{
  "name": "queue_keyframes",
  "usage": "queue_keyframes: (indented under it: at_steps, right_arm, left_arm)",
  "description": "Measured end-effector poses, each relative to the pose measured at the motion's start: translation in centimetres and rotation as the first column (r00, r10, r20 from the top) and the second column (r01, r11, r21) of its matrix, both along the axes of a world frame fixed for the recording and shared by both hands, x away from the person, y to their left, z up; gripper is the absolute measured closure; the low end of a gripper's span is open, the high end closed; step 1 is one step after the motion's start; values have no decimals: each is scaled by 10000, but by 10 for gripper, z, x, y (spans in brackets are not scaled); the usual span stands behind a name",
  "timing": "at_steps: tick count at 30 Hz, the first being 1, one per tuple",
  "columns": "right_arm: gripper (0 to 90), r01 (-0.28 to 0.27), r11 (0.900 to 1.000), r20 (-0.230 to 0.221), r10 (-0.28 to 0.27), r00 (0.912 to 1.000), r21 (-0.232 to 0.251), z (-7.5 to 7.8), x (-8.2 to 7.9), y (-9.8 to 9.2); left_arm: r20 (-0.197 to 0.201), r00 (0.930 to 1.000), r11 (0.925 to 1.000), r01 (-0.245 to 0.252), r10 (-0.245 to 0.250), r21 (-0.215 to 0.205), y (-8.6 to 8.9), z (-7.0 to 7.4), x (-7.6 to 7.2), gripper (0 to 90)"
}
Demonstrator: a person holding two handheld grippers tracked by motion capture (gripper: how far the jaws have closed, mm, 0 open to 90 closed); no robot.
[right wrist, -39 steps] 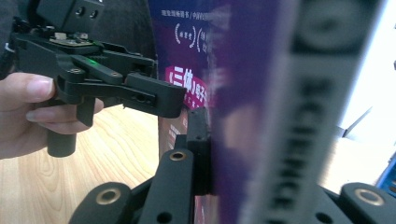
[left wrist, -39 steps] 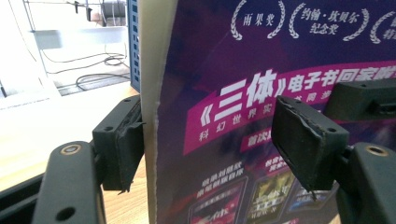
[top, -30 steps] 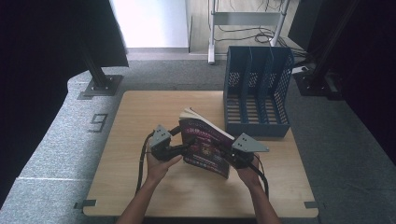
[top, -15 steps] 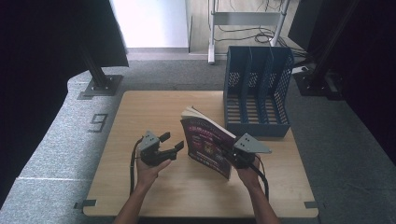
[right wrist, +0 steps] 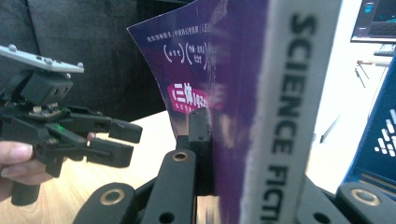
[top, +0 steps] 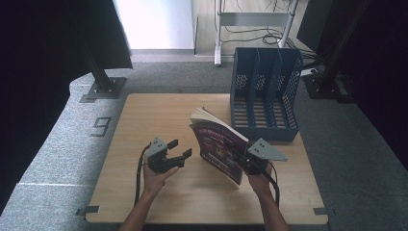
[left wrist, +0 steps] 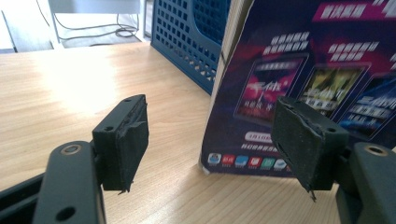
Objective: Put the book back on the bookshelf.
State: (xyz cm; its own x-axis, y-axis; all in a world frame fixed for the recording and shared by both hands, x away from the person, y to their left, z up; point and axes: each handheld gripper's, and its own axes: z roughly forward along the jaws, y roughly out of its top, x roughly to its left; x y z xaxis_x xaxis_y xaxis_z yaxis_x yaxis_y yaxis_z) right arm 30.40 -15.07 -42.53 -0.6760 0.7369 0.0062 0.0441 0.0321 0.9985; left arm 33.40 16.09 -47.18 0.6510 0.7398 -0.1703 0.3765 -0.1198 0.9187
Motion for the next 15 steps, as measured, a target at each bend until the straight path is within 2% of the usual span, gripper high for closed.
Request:
queue_keyframes:
  at_steps: [6,15]
  right_arm:
    - [811,174,9997,64,-176,9998,188,3,-2,-6]
    - [811,538,9977,214,-548,9983,415,9,-4,-20]
  left_arm:
    - [-75,10000,10000,-30,30,-24,1,-2,0,277]
    - [-216,9998,9998,10,-6,185,2,-6,0,276]
